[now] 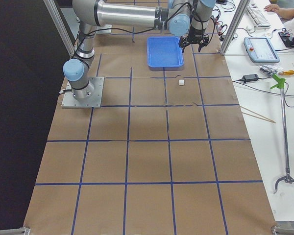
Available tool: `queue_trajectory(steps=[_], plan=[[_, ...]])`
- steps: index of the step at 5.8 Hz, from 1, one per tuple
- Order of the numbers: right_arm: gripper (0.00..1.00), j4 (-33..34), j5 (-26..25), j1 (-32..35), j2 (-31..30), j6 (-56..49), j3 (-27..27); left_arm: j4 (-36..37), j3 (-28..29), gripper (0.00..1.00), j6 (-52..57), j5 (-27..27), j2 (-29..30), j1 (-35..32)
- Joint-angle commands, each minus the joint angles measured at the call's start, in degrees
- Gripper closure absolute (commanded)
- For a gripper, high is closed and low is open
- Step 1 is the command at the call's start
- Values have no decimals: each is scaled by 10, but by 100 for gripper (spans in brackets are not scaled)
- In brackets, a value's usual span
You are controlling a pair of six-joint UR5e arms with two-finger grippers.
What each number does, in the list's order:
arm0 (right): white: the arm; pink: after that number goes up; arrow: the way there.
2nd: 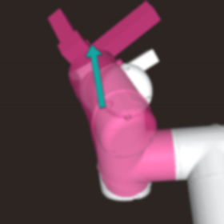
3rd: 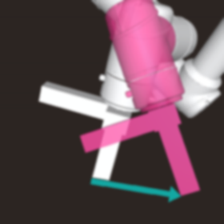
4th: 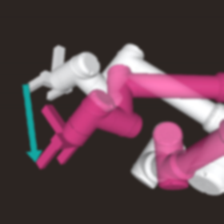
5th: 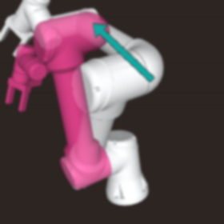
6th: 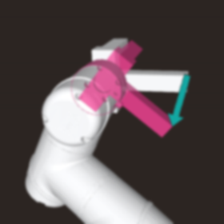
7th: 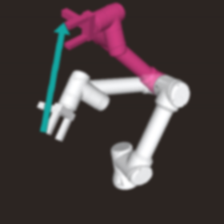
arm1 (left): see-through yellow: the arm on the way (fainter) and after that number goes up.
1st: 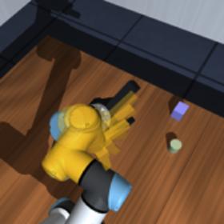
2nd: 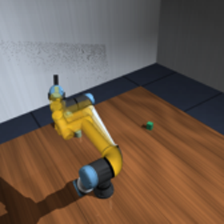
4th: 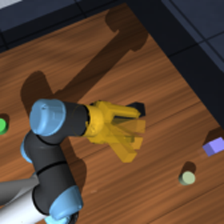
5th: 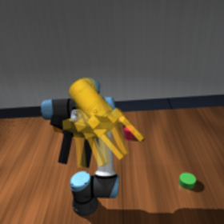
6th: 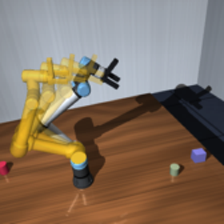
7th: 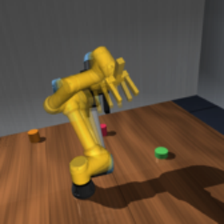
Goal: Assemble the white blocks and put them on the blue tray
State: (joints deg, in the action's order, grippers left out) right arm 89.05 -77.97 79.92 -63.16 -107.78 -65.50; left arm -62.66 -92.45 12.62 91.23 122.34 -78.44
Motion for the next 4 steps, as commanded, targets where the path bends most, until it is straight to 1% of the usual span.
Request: queue_trajectory(steps=[1,2,3,4], plan=[[0,0,120,-47,56,-20,-6,-7,-3,99,80,-2,-30,-21],[0,3,184,-73,65,-23,-47,-7,-4,99,130,-4,-39,-69],[0,52,219,-90,65,-23,-112,-6,-3,99,139,-4,-42,-126],[0,139,241,-99,65,-24,-185,1,3,99,201,-5,-45,-178]])
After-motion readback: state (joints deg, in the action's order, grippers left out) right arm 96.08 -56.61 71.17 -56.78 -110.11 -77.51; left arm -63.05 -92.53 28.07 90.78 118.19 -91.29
